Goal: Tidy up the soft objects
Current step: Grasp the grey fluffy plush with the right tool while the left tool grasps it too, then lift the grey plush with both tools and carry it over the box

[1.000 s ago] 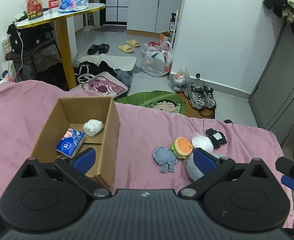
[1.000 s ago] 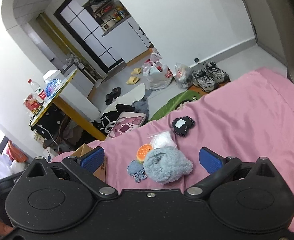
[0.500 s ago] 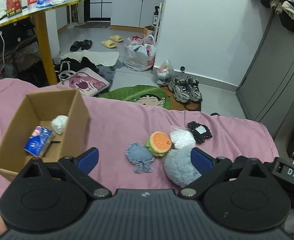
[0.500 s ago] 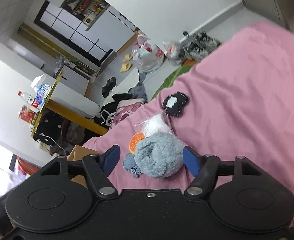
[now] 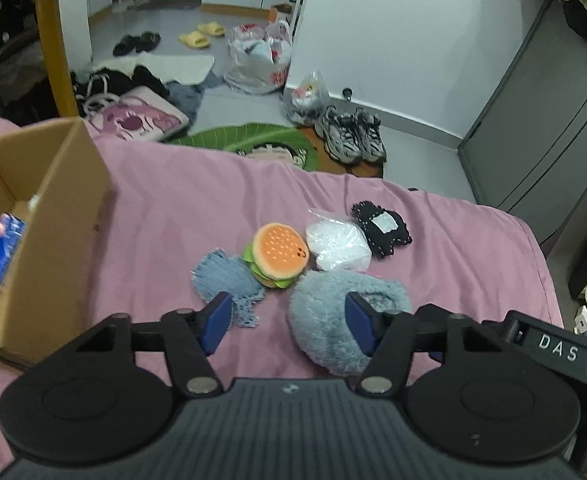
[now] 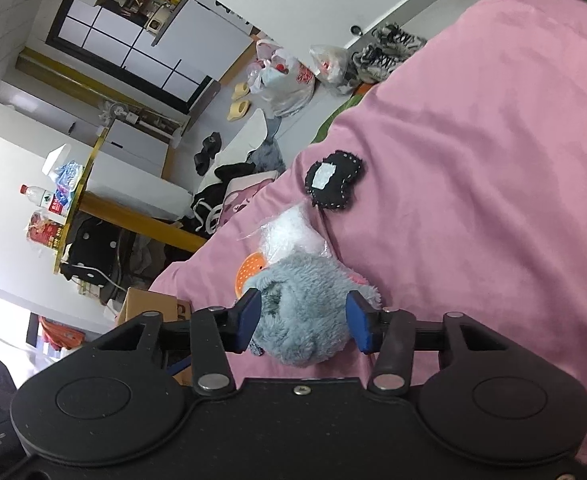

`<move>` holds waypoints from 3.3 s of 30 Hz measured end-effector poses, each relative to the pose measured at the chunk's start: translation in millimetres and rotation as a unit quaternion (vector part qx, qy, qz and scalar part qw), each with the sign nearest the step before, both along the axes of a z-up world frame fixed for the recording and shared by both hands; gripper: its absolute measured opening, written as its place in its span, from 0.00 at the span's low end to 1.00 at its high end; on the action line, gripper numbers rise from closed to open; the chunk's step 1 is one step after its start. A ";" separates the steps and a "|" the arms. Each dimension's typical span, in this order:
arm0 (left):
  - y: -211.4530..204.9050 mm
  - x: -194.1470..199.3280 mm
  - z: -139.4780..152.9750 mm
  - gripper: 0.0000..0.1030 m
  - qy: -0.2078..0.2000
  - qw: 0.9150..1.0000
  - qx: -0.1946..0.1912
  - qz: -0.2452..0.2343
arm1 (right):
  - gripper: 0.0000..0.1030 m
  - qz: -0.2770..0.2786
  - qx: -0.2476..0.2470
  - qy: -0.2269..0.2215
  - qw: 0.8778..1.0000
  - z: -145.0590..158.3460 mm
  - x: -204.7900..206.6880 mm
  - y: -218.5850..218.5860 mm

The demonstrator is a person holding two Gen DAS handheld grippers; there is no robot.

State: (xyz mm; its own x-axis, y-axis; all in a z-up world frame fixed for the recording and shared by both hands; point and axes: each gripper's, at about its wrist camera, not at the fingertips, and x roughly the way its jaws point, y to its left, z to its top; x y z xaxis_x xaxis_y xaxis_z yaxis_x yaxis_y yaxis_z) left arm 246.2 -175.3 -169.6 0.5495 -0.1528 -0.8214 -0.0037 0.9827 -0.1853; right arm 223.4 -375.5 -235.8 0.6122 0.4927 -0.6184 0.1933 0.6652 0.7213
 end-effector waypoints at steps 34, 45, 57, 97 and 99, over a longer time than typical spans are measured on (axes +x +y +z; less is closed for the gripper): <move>11.0 12.2 -21.6 0.29 0.058 0.992 -0.107 -0.012 | 0.25 0.018 0.007 0.000 1.000 2.5 -1.9 5.1; 20.8 -13.6 11.8 0.29 0.022 0.995 -0.100 -0.014 | 0.20 0.033 -0.030 -0.053 0.998 38.7 -25.2 31.1; 54.5 -44.4 42.3 0.29 -0.015 0.995 -0.103 -0.007 | 0.19 0.045 -0.027 -0.087 0.995 65.3 -45.7 57.0; 224.6 -74.0 100.4 0.28 -0.085 0.985 -0.128 0.075 | 0.19 0.141 -0.060 -0.140 0.978 127.9 -28.8 221.9; 232.2 -72.6 98.0 0.28 -0.084 0.984 -0.133 0.079 | 0.19 0.143 -0.064 -0.138 0.978 126.7 -25.1 228.2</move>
State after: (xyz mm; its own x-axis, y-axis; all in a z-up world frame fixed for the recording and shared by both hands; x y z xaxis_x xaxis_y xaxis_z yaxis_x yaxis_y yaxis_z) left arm 173.6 56.9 -71.6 0.7088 -0.2511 -0.6592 -0.1002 0.8892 -0.4465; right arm 198.3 -147.3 -109.1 0.6125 0.5972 -0.5179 -0.2038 0.7523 0.6265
